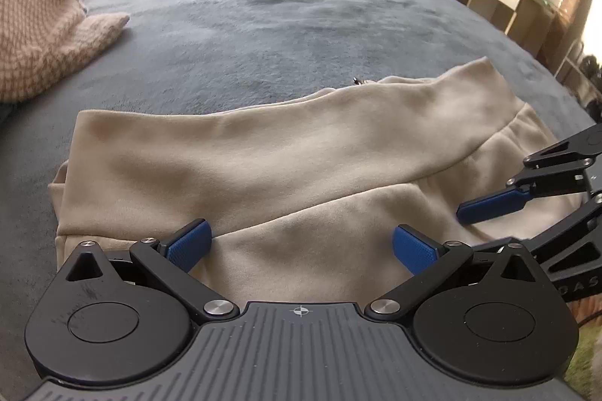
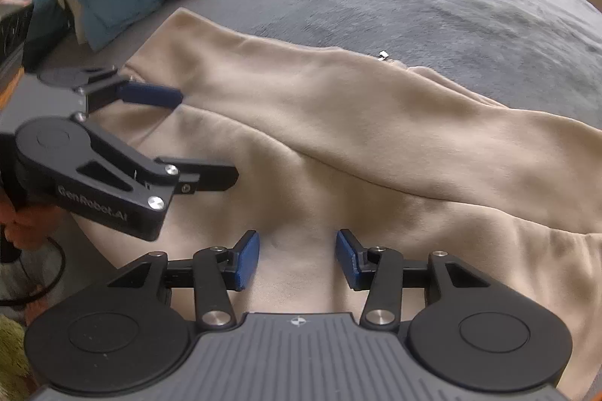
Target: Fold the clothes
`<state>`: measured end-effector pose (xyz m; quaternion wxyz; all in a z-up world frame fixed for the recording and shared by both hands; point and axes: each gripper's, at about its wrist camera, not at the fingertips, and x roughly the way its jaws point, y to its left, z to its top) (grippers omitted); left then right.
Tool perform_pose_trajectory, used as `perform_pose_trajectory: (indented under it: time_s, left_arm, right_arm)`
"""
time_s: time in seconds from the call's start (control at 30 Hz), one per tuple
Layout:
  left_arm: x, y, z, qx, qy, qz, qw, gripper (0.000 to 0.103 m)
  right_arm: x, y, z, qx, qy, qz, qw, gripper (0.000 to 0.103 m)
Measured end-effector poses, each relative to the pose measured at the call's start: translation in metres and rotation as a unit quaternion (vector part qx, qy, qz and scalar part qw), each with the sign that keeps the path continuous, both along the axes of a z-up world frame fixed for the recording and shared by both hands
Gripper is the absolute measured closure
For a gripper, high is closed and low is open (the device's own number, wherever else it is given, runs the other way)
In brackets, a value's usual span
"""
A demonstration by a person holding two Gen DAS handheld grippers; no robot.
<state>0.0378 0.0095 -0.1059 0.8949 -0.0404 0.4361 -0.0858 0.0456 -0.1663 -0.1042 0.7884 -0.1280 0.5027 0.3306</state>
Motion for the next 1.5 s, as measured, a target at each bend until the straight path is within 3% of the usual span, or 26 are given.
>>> perform_pose_trajectory:
  time_s: [0.17,0.27,0.43,0.67,0.83,1.03,1.23,1.3,1.4,1.5]
  left_arm:
    - [0.002,0.011,0.002,-0.033,0.010,0.011,0.9993,0.000]
    - [0.003,0.010,0.001,-0.034,0.009,0.012,0.9993,0.000]
    - [0.001,0.008,0.000,-0.027,0.005,0.009,0.9996,0.000]
    - [-0.007,0.006,0.009,-0.016,-0.005,-0.006,0.9998,0.000]
    - [-0.016,0.007,0.021,-0.034,-0.031,-0.024,0.9986,0.000]
    - [0.005,0.010,0.016,-0.038,-0.015,-0.013,0.9991,0.001]
    - [0.021,0.038,0.011,-0.046,0.020,0.035,0.9981,0.001]
    - [0.023,0.043,0.009,-0.055,0.027,0.043,0.9972,0.001]
    - [0.026,0.043,0.006,-0.054,0.033,0.048,0.9969,0.000]
    - [0.027,0.036,0.005,-0.031,0.033,0.046,0.9979,0.000]
  right_arm:
    - [0.008,-0.005,0.022,0.028,-0.058,-0.018,0.998,0.055]
    - [0.016,-0.008,0.031,0.039,-0.089,-0.033,0.995,0.055]
    - [0.039,-0.014,-0.001,0.014,-0.063,-0.062,0.996,0.055]
    - [0.037,-0.011,-0.002,0.010,-0.072,-0.066,0.995,0.055]
    - [0.032,-0.012,-0.003,0.018,-0.077,-0.072,0.994,0.055]
    - [0.027,-0.021,0.004,0.045,-0.092,-0.081,0.991,0.055]
    - [0.035,-0.055,0.028,0.079,-0.148,-0.135,0.977,0.055]
    - [0.047,-0.063,0.017,0.061,-0.146,-0.153,0.975,0.055]
    - [0.069,-0.084,-0.013,0.085,-0.094,-0.178,0.976,0.054]
    - [0.073,-0.097,-0.001,0.098,-0.091,-0.201,0.970,0.056]
